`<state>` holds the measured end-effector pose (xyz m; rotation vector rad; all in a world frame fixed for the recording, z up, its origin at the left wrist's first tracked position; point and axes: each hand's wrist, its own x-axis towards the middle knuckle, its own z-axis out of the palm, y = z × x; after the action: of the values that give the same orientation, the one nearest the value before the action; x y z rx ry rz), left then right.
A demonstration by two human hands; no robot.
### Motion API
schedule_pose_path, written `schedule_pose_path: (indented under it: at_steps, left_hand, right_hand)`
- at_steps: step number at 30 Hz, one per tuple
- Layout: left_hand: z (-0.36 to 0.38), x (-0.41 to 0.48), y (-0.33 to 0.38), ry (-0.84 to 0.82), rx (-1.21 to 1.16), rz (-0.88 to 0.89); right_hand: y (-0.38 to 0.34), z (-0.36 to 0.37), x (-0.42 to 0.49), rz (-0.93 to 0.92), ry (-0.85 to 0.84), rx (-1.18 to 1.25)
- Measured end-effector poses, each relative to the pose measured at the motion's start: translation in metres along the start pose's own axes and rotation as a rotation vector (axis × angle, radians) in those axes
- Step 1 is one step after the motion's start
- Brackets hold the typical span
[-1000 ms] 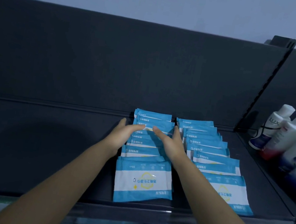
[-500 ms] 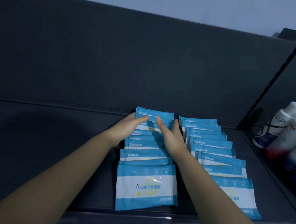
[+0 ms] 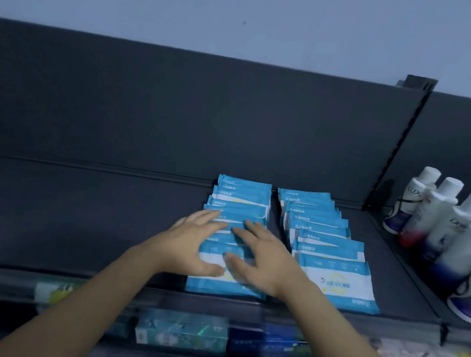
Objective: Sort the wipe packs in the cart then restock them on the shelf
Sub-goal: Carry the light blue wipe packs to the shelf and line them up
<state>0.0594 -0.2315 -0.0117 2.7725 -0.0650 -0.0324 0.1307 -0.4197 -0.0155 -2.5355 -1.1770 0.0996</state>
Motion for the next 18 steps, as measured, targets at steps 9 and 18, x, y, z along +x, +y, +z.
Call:
schedule_pose_path:
  at_steps: [9, 18]
  left_hand:
    - [0.015, -0.011, 0.006, 0.184, 0.023, -0.088]
    - [0.018, -0.028, 0.004, 0.380, -0.180, -0.145]
  right_hand:
    - [0.001, 0.008, -0.002, -0.018, -0.013, -0.199]
    - [-0.015, -0.004, -0.012, 0.000, 0.122, 0.128]
